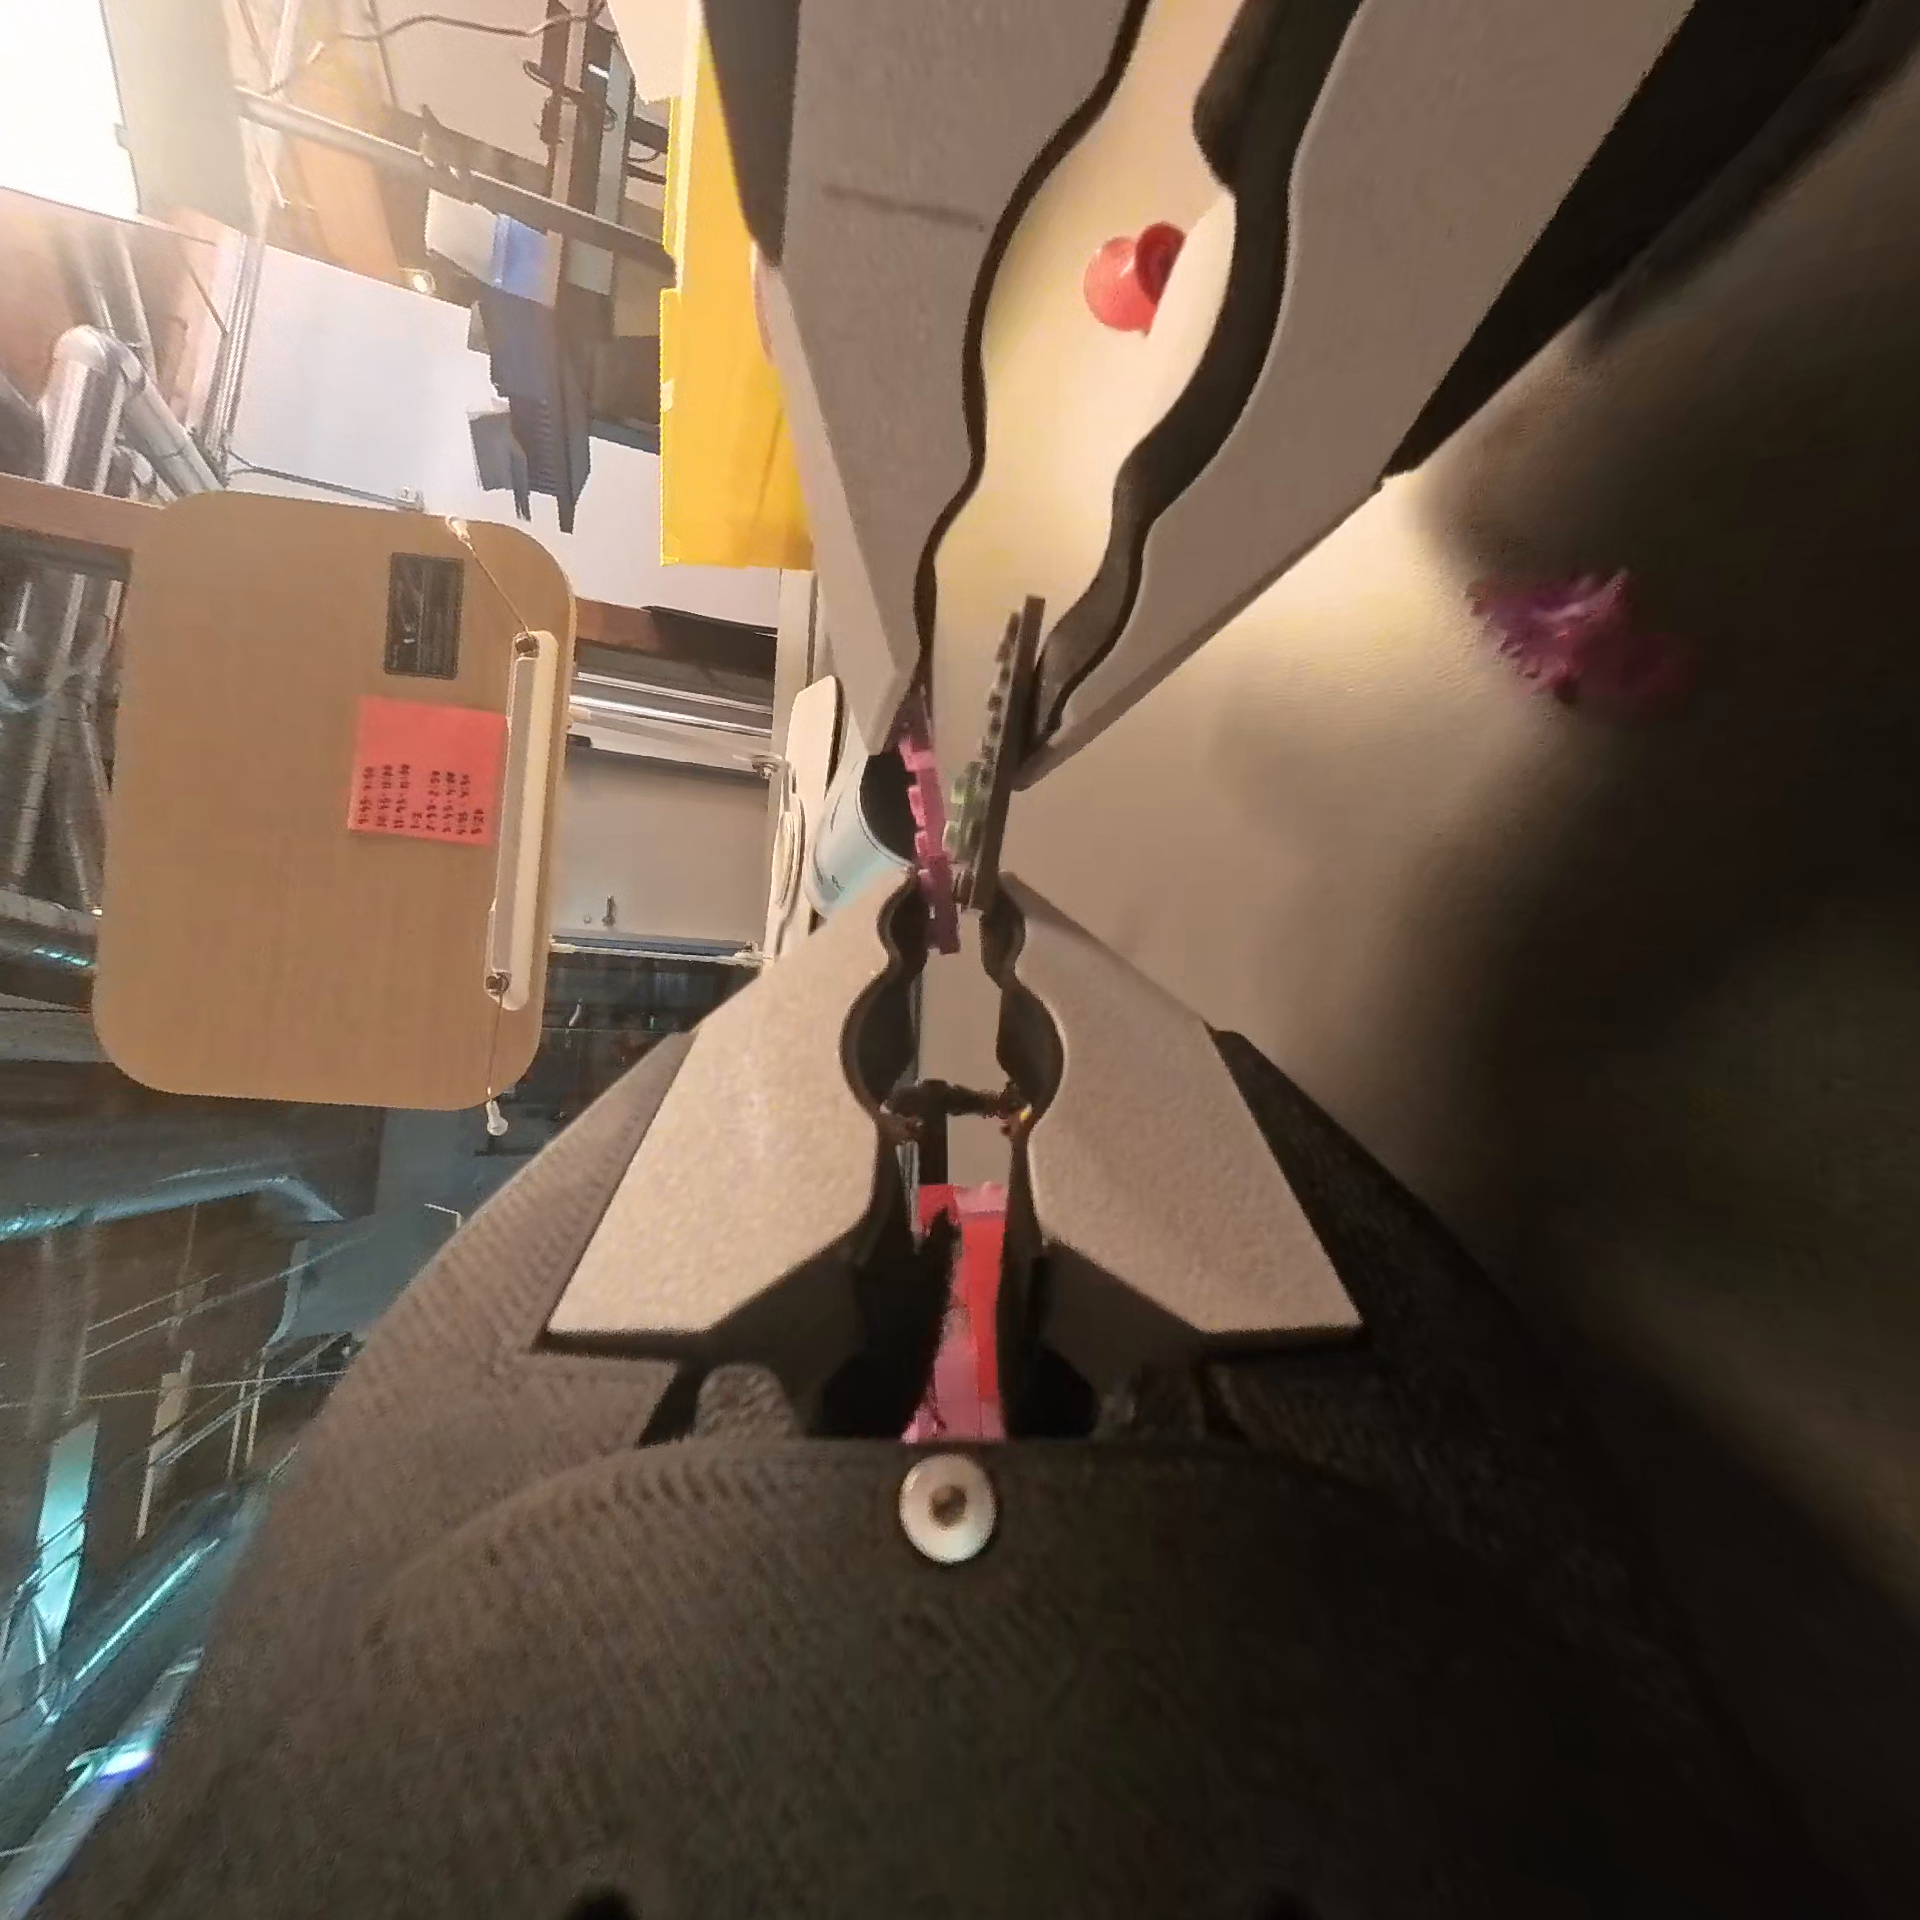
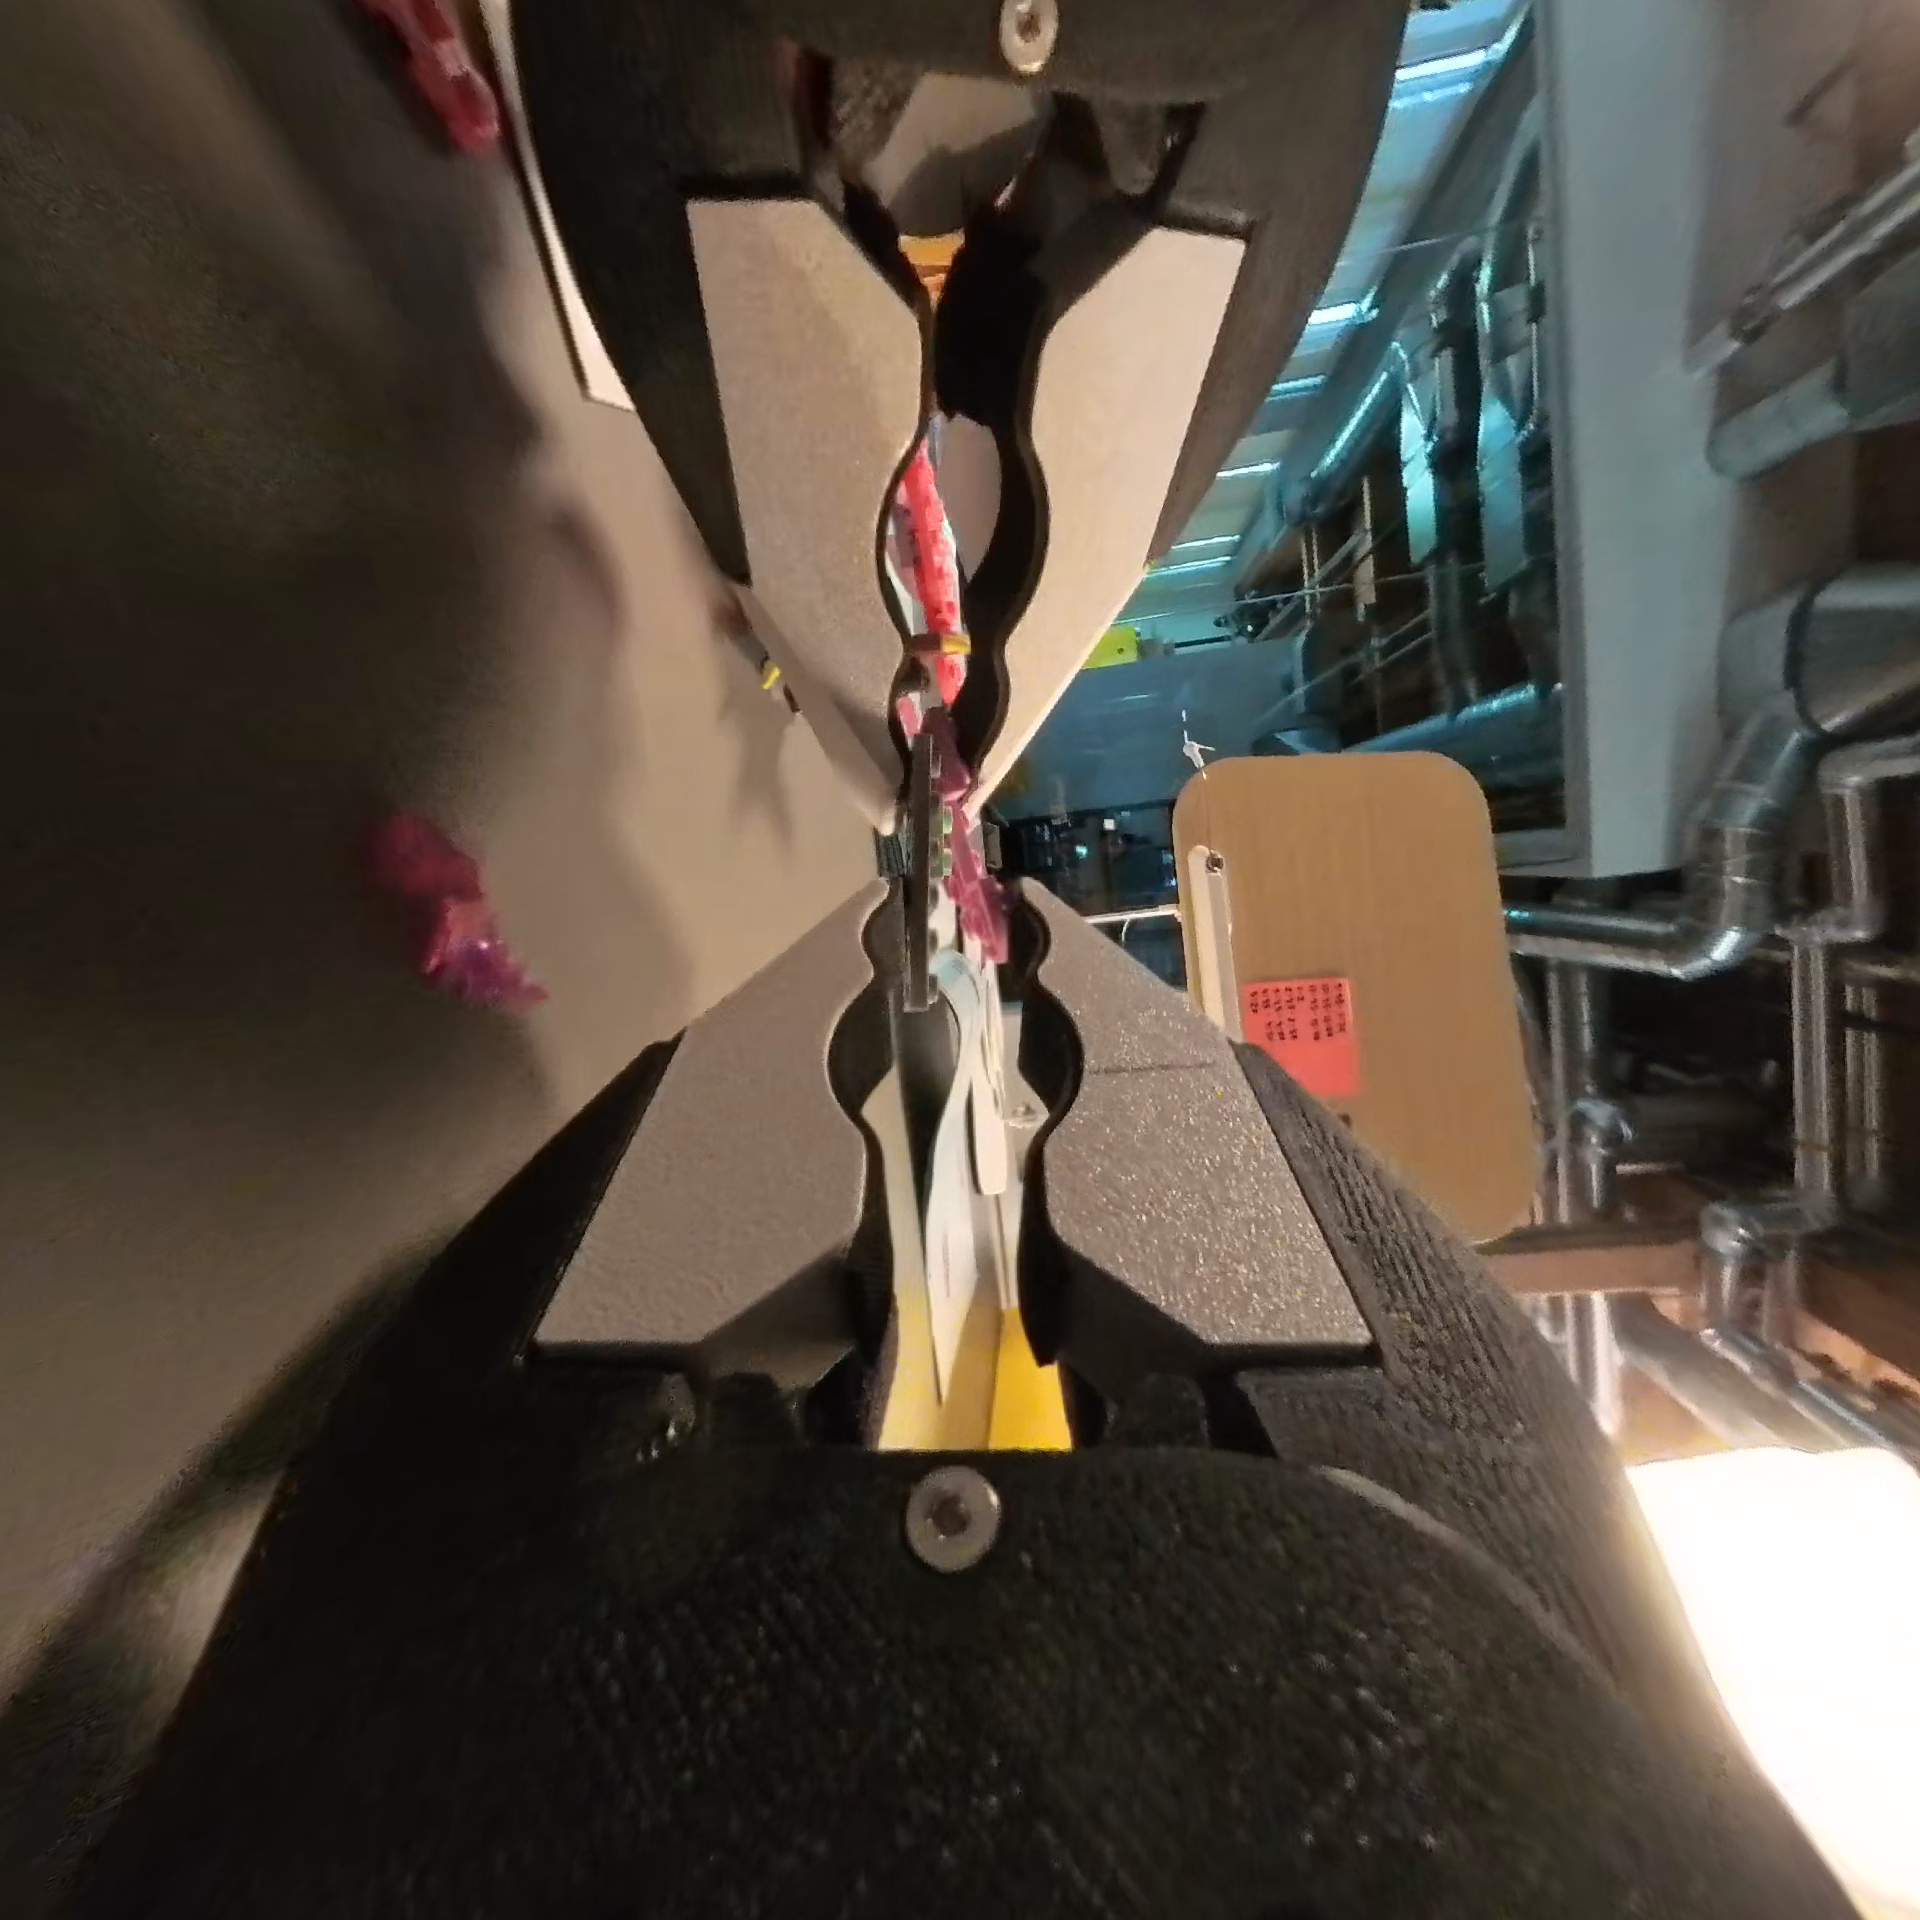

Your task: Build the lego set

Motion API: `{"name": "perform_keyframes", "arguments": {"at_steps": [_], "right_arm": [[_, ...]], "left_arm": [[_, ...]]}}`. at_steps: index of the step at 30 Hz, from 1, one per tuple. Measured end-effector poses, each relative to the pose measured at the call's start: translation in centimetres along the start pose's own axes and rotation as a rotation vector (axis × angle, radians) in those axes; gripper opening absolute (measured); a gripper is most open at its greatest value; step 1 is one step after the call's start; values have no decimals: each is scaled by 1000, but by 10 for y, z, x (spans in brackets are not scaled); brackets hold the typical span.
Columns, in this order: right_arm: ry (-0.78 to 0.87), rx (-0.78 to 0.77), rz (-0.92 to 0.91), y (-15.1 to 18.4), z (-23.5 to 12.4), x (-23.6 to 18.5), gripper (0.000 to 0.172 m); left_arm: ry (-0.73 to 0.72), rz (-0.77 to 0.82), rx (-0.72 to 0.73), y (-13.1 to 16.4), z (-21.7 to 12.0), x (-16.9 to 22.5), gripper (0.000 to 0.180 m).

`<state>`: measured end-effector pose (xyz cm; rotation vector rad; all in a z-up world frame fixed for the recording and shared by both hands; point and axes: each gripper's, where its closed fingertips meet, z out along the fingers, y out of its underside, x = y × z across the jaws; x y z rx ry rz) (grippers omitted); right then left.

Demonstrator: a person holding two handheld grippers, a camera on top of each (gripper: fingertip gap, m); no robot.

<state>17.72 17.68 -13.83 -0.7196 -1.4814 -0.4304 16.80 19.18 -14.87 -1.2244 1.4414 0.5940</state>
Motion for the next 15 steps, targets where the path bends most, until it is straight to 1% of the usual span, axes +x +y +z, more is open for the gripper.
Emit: {"name": "perform_keyframes", "arguments": {"at_steps": [3,7,9,11,13,15], "right_arm": [[10,-11,15,0,3,0,18],[28,-8,41,2,3,4,29],[24,-31,39,7,5,3,32],[12,-57,24,12,8,0,39],[18,-64,-2,12,9,-1,36],[15,-69,-19,13,10,-3,24]], "left_arm": [[-8,16,-12,3,1,-1,8],[5,1,-21,5,2,0,8],[10,3,-20,4,1,1,8],[22,22,-26,4,2,4,8],[25,35,-23,2,2,6,8],[20,25,-14,1,0,4,8]]}}
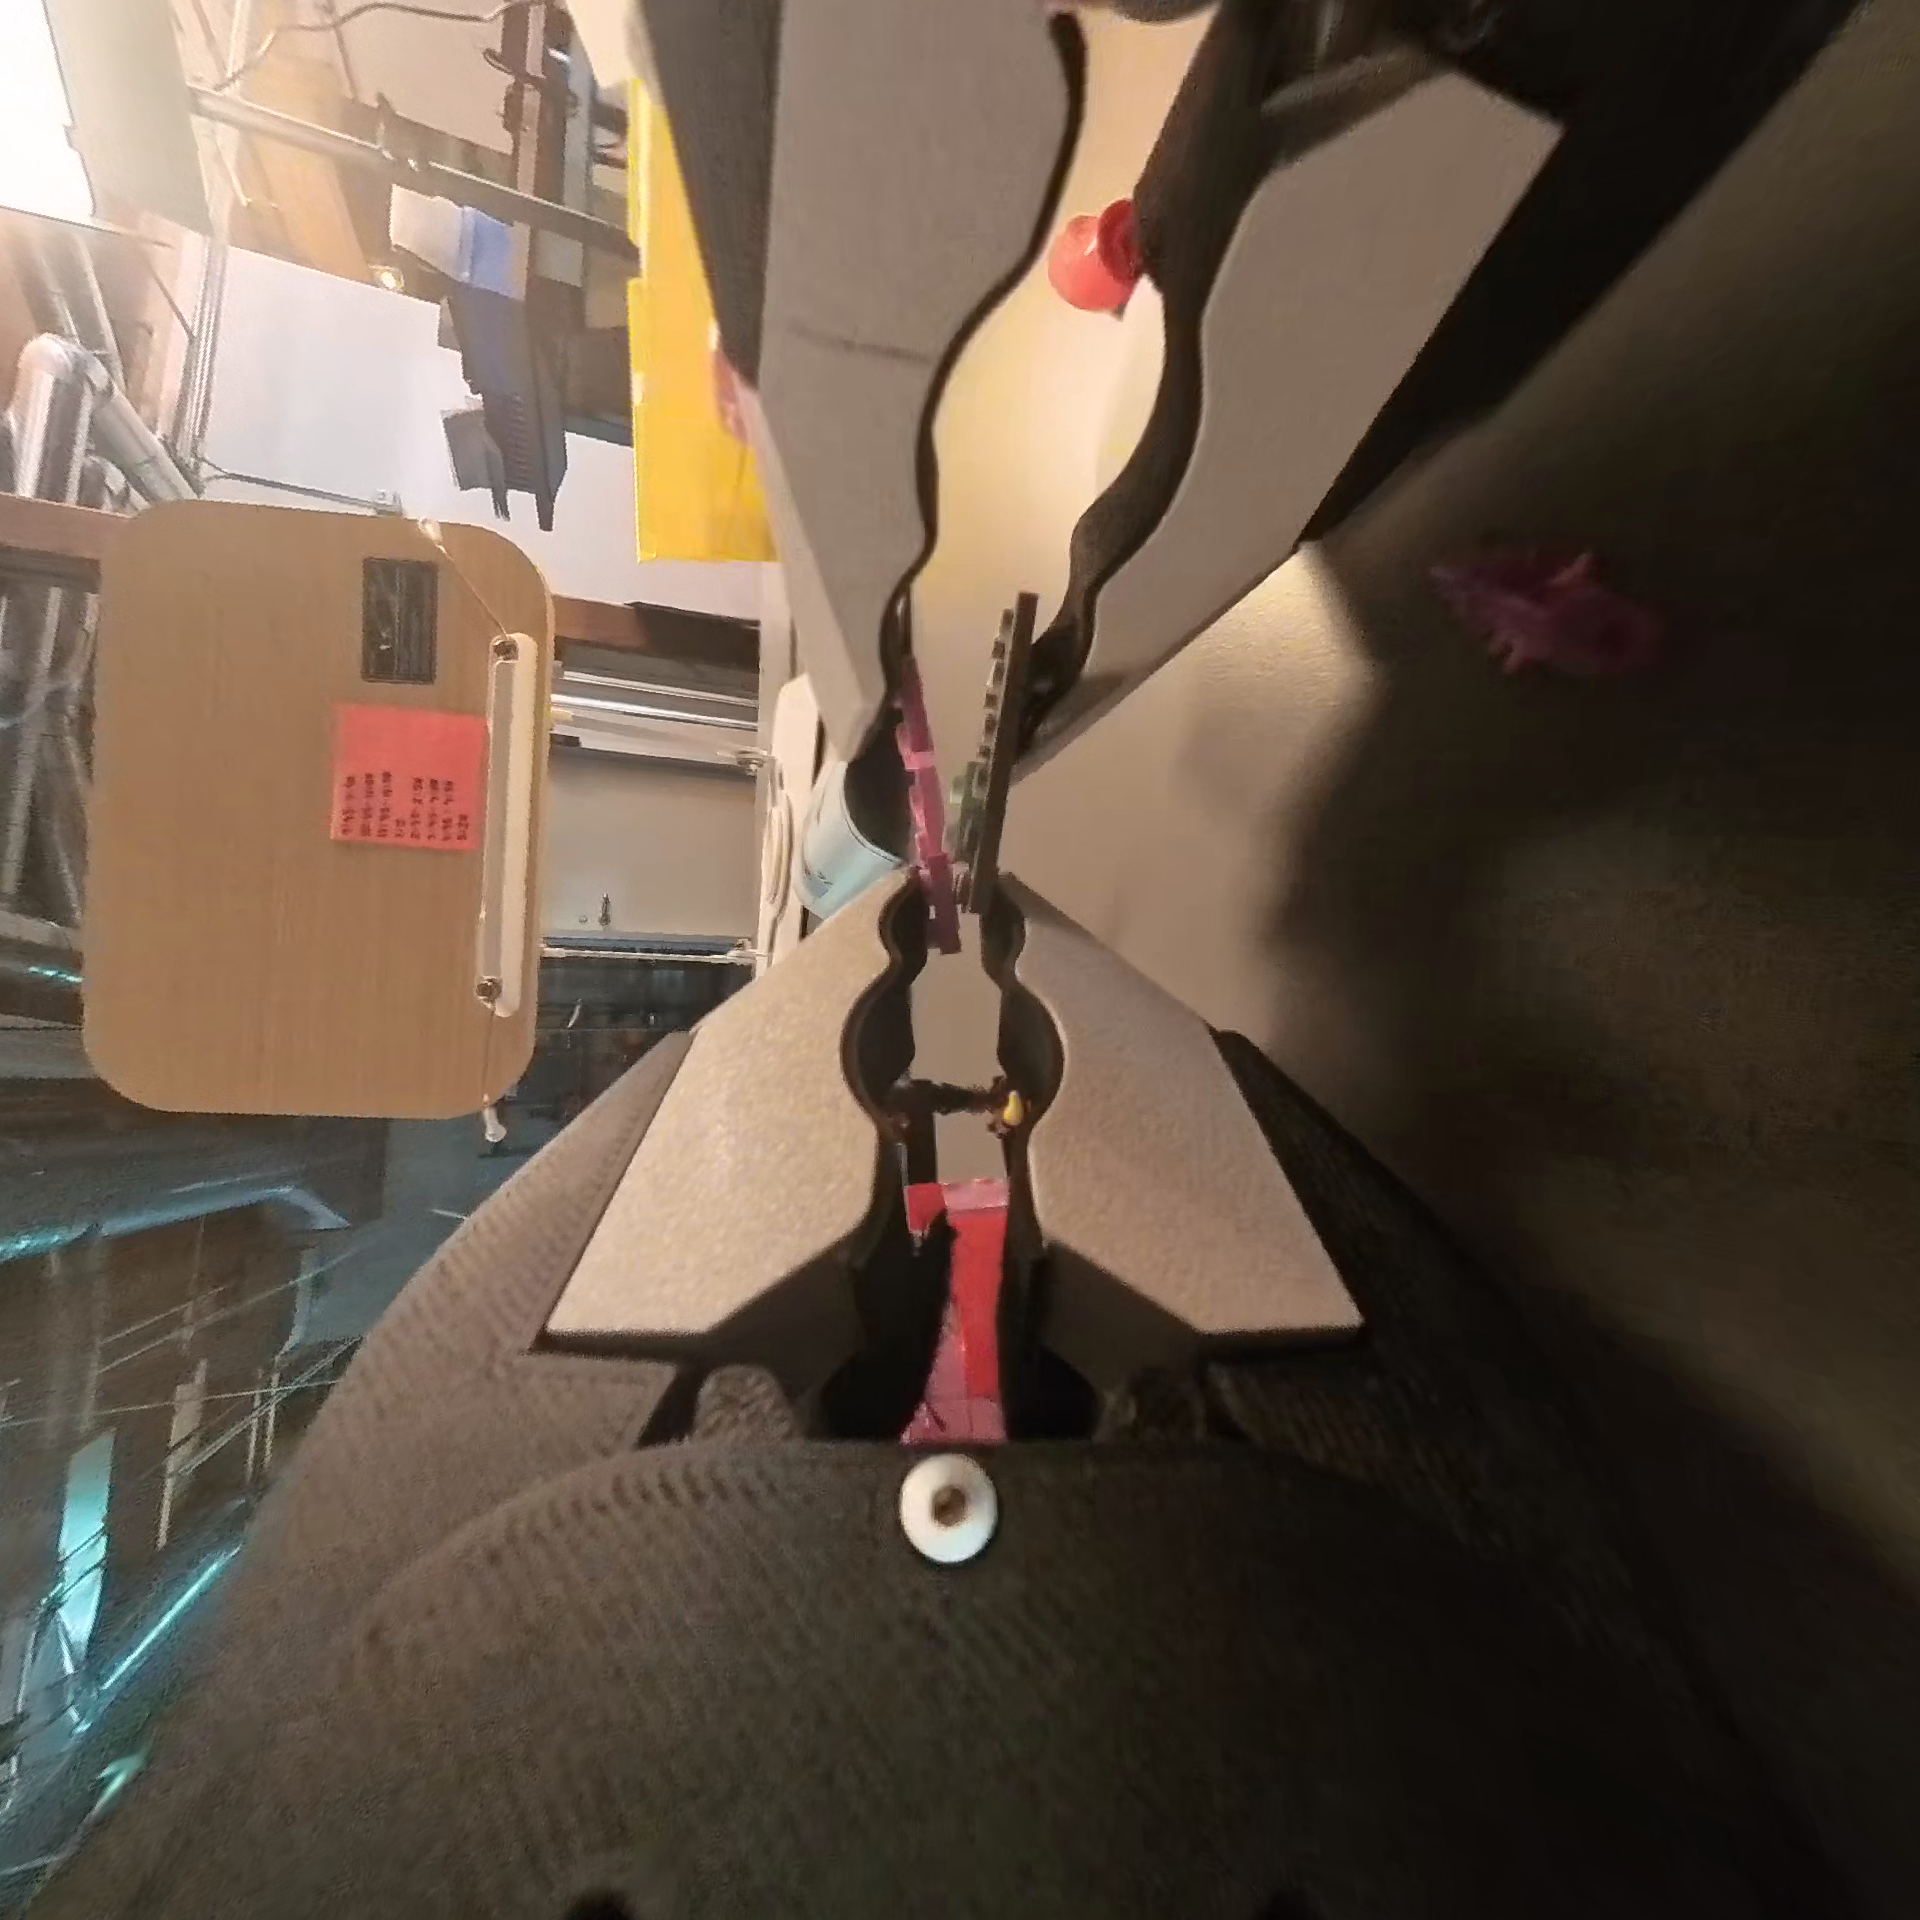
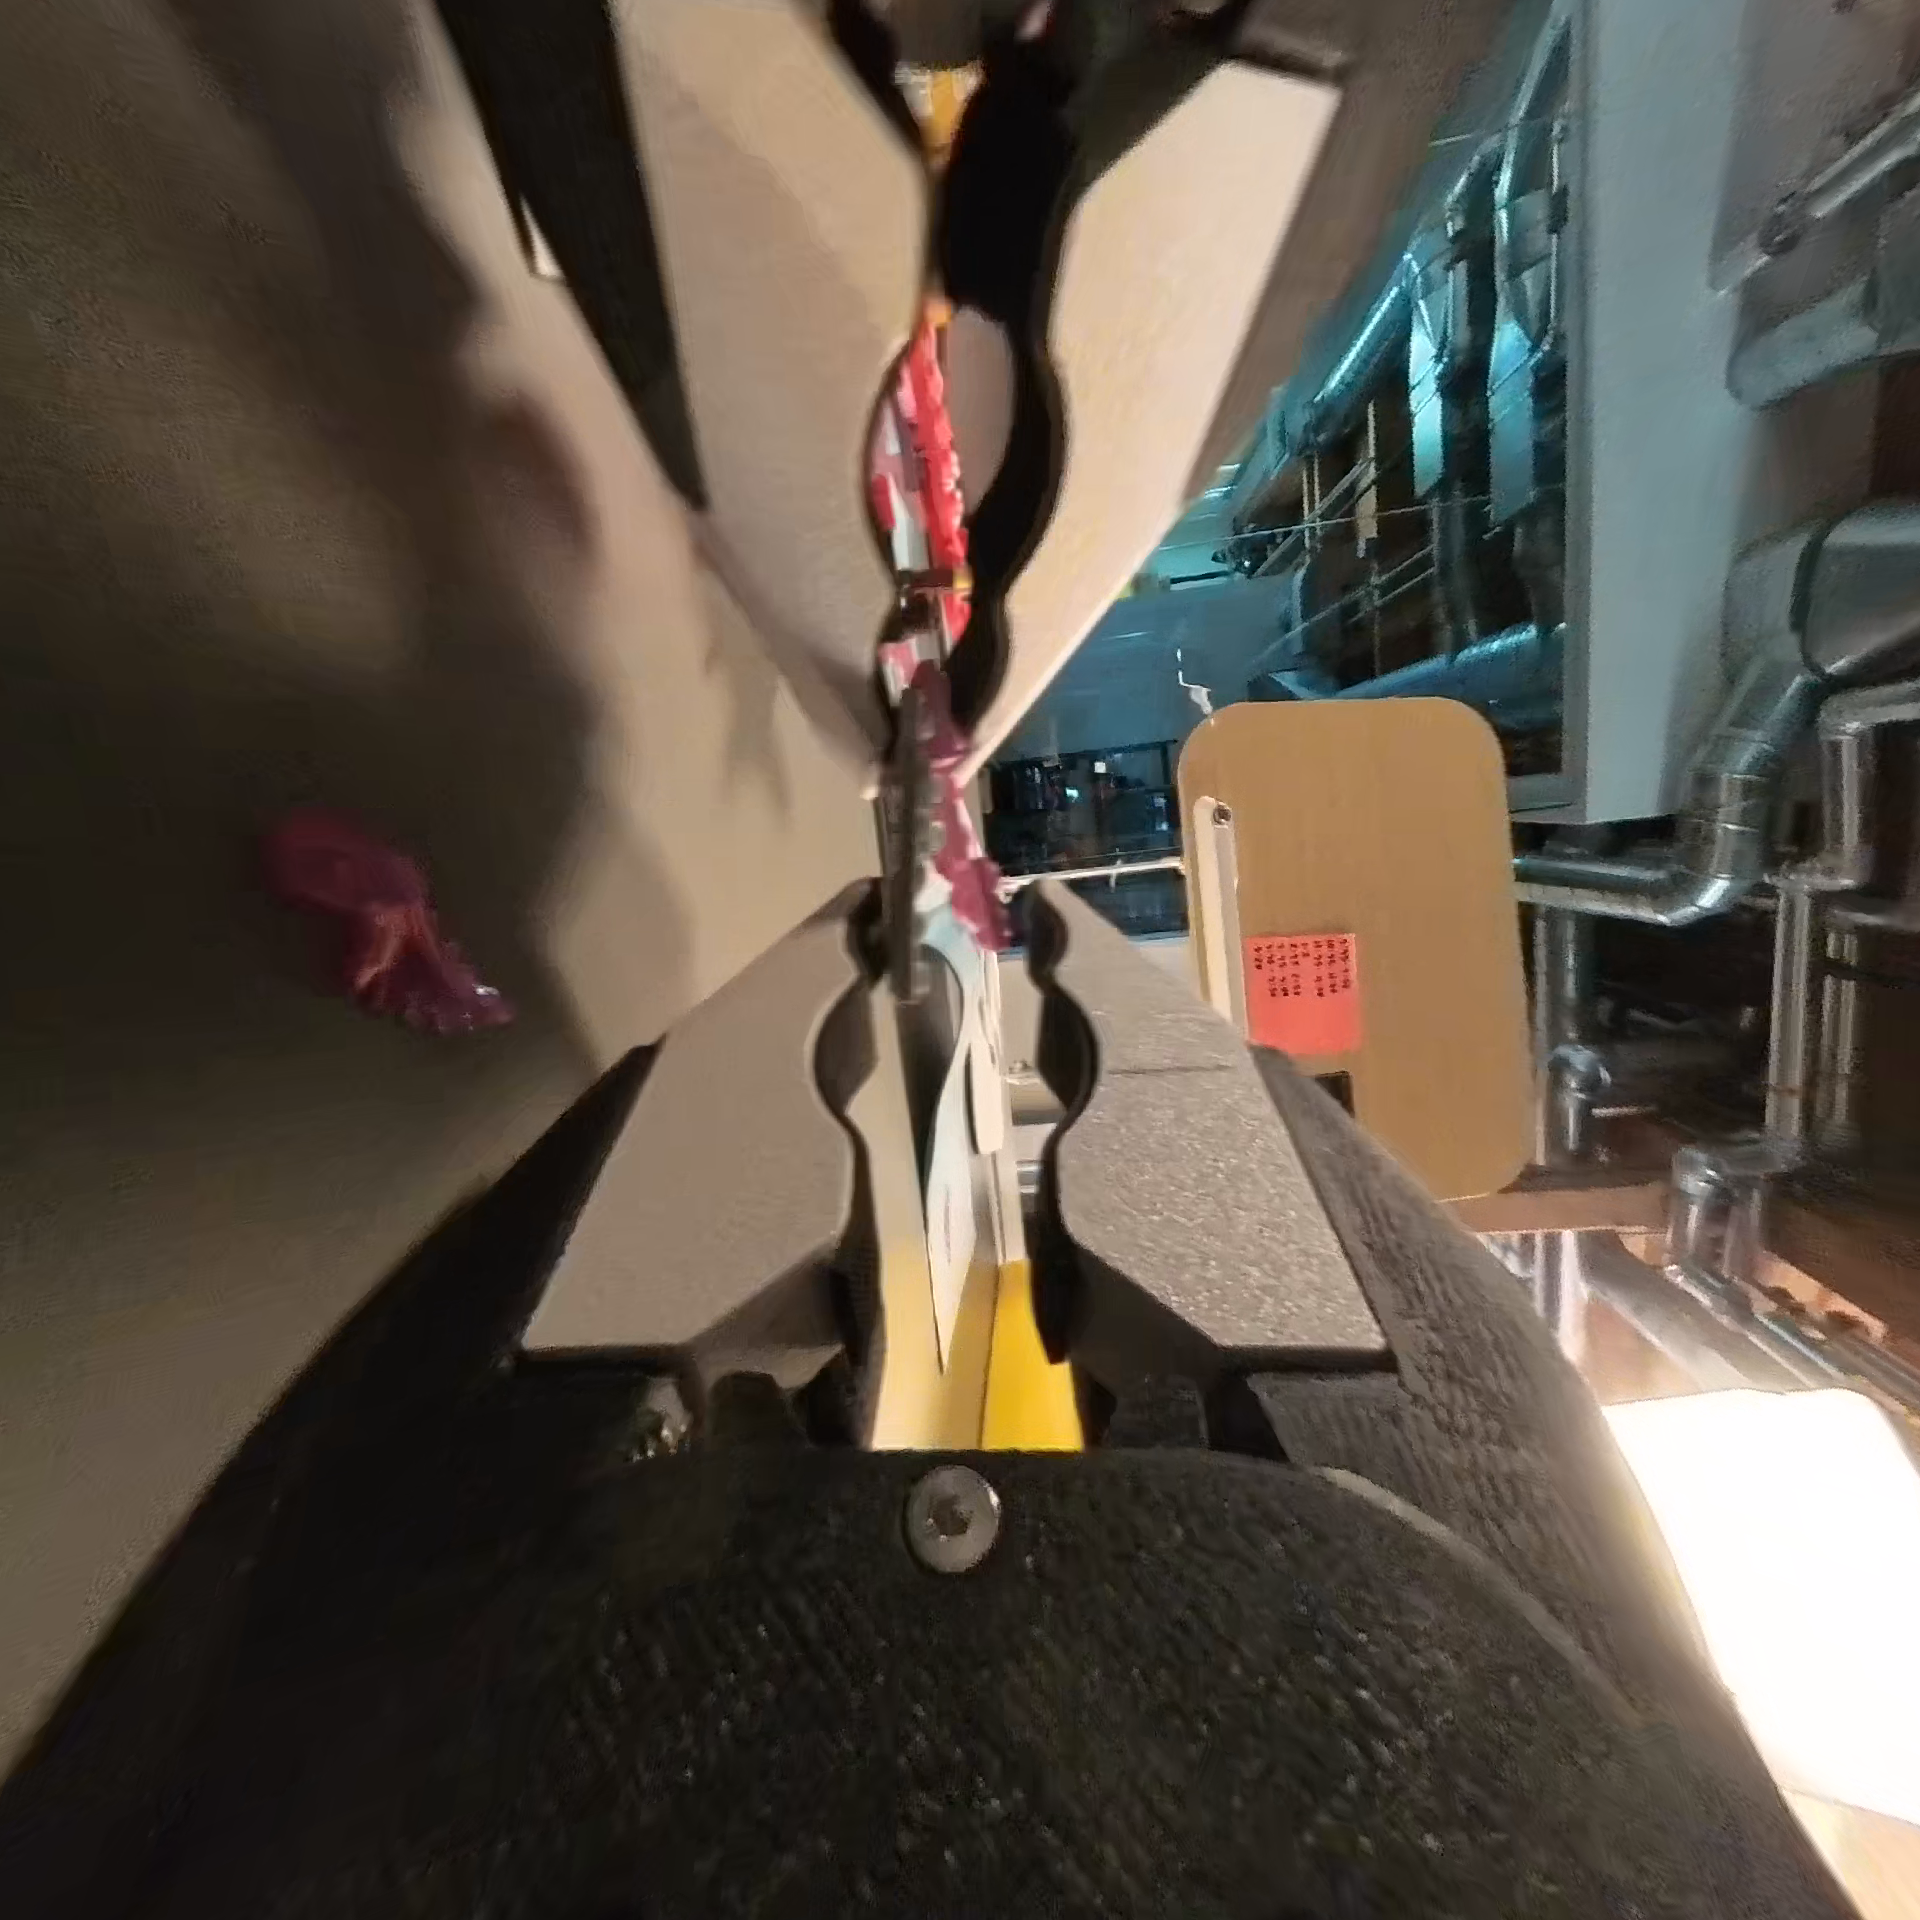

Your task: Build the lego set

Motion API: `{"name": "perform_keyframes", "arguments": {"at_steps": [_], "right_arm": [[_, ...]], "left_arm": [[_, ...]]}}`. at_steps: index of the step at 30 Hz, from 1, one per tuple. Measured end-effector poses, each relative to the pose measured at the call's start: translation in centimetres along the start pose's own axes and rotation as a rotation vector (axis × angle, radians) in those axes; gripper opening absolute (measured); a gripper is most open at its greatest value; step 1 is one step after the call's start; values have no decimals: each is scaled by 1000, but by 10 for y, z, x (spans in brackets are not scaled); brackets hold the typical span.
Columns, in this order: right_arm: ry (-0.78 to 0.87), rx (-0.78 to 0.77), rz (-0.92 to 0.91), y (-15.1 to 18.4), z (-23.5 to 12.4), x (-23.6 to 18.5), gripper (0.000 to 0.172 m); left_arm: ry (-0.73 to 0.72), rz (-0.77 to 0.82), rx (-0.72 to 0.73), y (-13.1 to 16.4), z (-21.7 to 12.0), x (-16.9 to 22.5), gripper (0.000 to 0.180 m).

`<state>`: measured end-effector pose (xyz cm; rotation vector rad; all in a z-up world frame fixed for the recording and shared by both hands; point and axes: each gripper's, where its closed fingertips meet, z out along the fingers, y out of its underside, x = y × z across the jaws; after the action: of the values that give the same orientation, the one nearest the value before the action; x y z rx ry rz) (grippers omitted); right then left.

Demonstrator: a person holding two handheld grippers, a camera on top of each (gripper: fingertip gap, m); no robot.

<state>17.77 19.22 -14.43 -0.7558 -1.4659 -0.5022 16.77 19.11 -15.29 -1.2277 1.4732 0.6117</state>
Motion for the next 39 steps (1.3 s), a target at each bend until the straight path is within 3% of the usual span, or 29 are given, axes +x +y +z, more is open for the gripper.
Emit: {"name": "perform_keyframes", "arguments": {"at_steps": [5,21,25,28,30,35,39], "right_arm": [[-16,-4,3,1,-1,-3,9],[-11,5,-69,-8,-2,-7,5],[-17,56,9,-11,-5,-2,3],[-38,71,2,-12,-6,-6,3],[-39,75,32,-12,-5,-5,4],[19,67,83,-10,-11,7,31],[61,133,-26,-27,-22,7,22]], "left_arm": [[13,-16,9,0,-1,2,11],[37,-20,24,9,1,6,11],[-50,39,94,2,-3,-3,16],[-20,87,83,4,-3,3,11],[12,53,71,5,-3,4,10],[-3,14,23,9,0,1,6],[-8,-15,9,12,0,-2,6]]}}
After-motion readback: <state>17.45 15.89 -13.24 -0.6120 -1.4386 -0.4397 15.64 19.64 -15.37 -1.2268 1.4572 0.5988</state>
